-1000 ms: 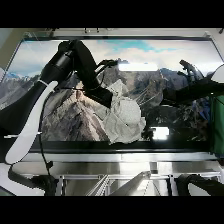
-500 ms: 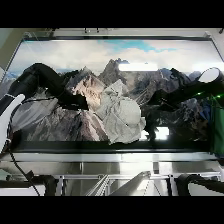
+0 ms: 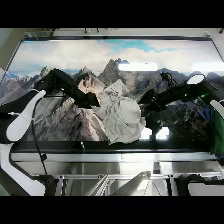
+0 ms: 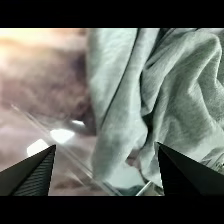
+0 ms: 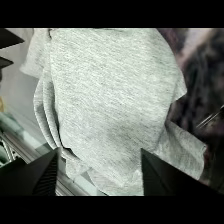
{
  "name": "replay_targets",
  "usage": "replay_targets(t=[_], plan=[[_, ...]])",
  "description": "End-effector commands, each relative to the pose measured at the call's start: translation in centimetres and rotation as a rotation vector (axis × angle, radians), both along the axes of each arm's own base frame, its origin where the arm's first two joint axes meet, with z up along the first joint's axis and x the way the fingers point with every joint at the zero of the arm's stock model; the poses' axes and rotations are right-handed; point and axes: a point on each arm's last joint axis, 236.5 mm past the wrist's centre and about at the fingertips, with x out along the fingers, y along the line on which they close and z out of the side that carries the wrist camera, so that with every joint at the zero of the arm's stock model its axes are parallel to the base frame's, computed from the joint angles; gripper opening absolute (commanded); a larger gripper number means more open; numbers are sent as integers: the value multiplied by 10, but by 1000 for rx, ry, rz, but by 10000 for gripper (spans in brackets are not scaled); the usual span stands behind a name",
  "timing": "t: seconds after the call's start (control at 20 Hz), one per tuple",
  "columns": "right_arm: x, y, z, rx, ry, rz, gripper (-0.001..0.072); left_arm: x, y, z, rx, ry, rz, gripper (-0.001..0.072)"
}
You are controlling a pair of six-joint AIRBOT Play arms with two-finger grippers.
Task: Fold the shirts.
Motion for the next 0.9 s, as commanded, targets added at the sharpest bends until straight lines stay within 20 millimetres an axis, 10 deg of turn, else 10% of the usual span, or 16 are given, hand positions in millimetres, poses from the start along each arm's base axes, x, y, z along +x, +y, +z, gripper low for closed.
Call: replay_targets(t=[0.0, 0.1, 0.15, 0.2, 0.5, 0.85], plan=[[-10, -6, -9, -39, 16, 45, 522, -12, -34, -14, -15, 49, -104, 711], [-16, -13, -6, -32, 33, 62, 522, -23, -45, -17, -15, 79, -152, 531], [-17, -20, -3, -25, 40, 55, 522, -24, -49, -17, -15, 76, -162, 193], [-19, -29, 2, -19, 47, 47, 522, -22, -52, -15, -16, 68, -165, 12], [-40, -69, -22, -101, 61, -58, 529, -16, -50, 23, -34, 72, -207, 14], [-59, -8, -84, -41, 111, -62, 567, -15, -44, 31, -35, 82, -206, 14]])
